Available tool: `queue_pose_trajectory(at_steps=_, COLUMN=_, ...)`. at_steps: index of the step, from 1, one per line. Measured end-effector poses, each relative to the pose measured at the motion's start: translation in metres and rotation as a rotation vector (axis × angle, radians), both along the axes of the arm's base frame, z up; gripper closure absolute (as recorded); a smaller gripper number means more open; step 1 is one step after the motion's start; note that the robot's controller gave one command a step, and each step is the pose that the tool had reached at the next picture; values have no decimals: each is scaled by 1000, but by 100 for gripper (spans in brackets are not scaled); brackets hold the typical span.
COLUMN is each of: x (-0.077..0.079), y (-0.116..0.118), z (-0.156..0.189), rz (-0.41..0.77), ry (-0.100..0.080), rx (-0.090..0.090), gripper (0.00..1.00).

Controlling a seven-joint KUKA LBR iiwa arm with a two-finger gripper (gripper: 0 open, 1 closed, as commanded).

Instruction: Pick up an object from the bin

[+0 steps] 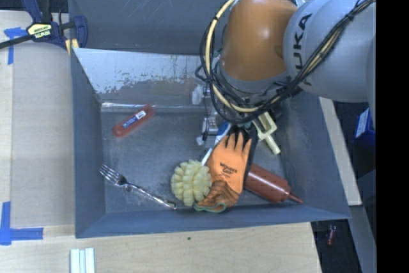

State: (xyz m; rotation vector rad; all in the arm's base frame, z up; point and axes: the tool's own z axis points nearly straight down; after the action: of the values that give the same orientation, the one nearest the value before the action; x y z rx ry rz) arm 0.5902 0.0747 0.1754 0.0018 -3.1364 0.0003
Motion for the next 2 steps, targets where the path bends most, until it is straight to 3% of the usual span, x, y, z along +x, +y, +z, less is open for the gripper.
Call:
queue_pose_trajectory(at_steps=1, x=2, y=0, z=5, rz=-2, ry=-9, rx=1, gripper=0)
queue_pose_trajectory(at_steps=2, x=-32, y=-41, z=-77, rz=384, ry=-12, rx=1, gripper=0)
